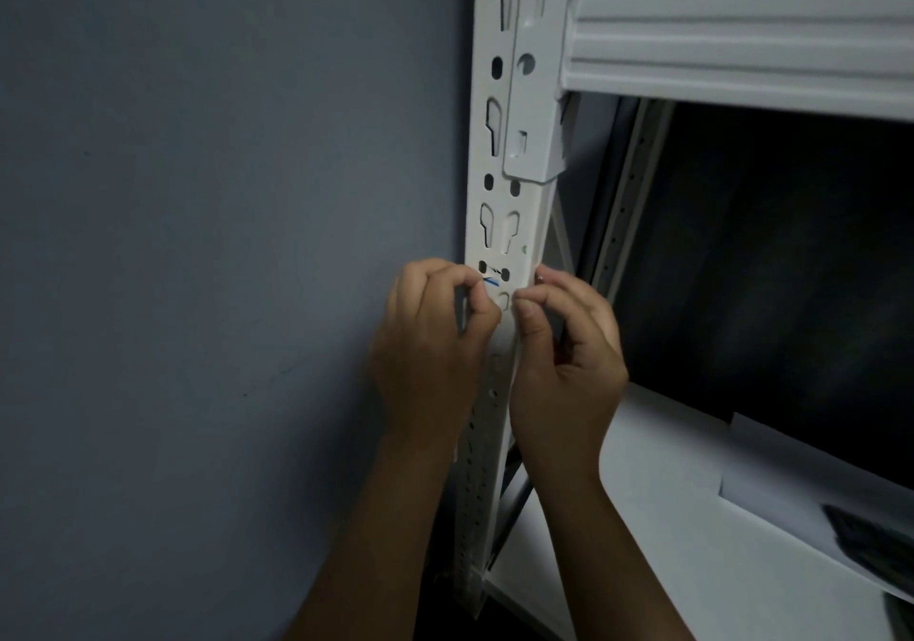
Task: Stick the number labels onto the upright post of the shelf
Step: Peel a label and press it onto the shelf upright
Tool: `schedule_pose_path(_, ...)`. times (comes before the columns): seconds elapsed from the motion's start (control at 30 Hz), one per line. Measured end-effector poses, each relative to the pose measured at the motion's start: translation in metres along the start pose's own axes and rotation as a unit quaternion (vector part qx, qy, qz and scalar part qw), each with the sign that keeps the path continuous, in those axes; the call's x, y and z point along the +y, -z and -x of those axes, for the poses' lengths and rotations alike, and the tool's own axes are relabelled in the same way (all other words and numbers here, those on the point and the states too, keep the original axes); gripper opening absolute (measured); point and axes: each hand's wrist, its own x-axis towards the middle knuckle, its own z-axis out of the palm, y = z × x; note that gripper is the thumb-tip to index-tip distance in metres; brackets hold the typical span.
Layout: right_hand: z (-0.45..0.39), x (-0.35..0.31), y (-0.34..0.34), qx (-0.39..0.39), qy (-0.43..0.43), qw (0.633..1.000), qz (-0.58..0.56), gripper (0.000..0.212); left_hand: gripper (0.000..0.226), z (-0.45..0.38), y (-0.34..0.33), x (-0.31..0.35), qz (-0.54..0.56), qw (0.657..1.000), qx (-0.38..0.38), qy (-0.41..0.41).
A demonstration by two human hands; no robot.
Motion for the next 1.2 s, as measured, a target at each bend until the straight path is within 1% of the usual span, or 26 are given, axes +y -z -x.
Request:
schedule_pose_path(0.1,0.001,-0.001,0.001,-0.003,0.005,1.0,0.006,0.015,0.009,0.002,0.001,0.003,0.019,1.0,-0.003,0.024)
schedule_pose_path(0.2,0.001,0.0,0.003,-0.012,0.003,1.0,0.001,0.018,0.009,0.004,0.001,0.004,0.023,0.999,-0.017,0.03)
schedule_pose_path(0.27,0.001,0.0,0.004,-0.015,0.01,1.0,0.007,0.018,0.007,0.01,0.002,0.0,0.027,0.998,-0.036,0.037)
schedule_pose_path(0.33,0.001,0.001,0.005,-0.019,0.01,1.0,0.014,0.014,0.003,0.018,0.005,-0.005,0.017,0.996,-0.064,0.061)
schedule_pose_path(0.37,0.001,0.0,0.005,-0.019,0.005,1.0,0.013,0.013,0.006,0.021,0.008,-0.006,0.014,0.994,-0.074,0.076)
schedule_pose_path(0.5,-0.002,-0.005,0.007,-0.033,-0.02,0.999,0.009,0.02,0.004,0.014,0.019,-0.001,0.074,0.989,-0.082,0.097)
schedule_pose_path(0.57,-0.004,-0.008,0.01,-0.053,-0.03,0.998,0.014,0.021,0.008,0.01,0.023,0.002,0.122,0.977,-0.114,0.13)
schedule_pose_path(0.63,-0.004,-0.01,0.013,-0.072,-0.029,0.997,0.019,0.02,0.012,0.007,0.029,0.005,0.185,0.955,-0.149,0.179)
schedule_pose_path(0.7,-0.002,-0.014,0.015,-0.085,-0.027,0.996,0.017,0.019,0.012,0.004,0.036,0.008,0.237,0.934,-0.168,0.21)
schedule_pose_path(0.83,-0.001,-0.026,0.016,-0.111,-0.033,0.993,-0.019,0.023,0.007,-0.001,0.047,0.014,0.272,0.92,-0.193,0.208)
schedule_pose_path(0.97,-0.003,-0.04,0.019,-0.114,-0.075,0.987,-0.085,0.025,0.013,-0.002,0.057,0.018,0.28,0.92,-0.202,0.185)
schedule_pose_path(1.2,-0.002,-0.045,0.025,-0.172,-0.077,0.977,-0.096,0.027,0.017,-0.005,0.068,0.023,0.277,0.917,-0.234,0.168)
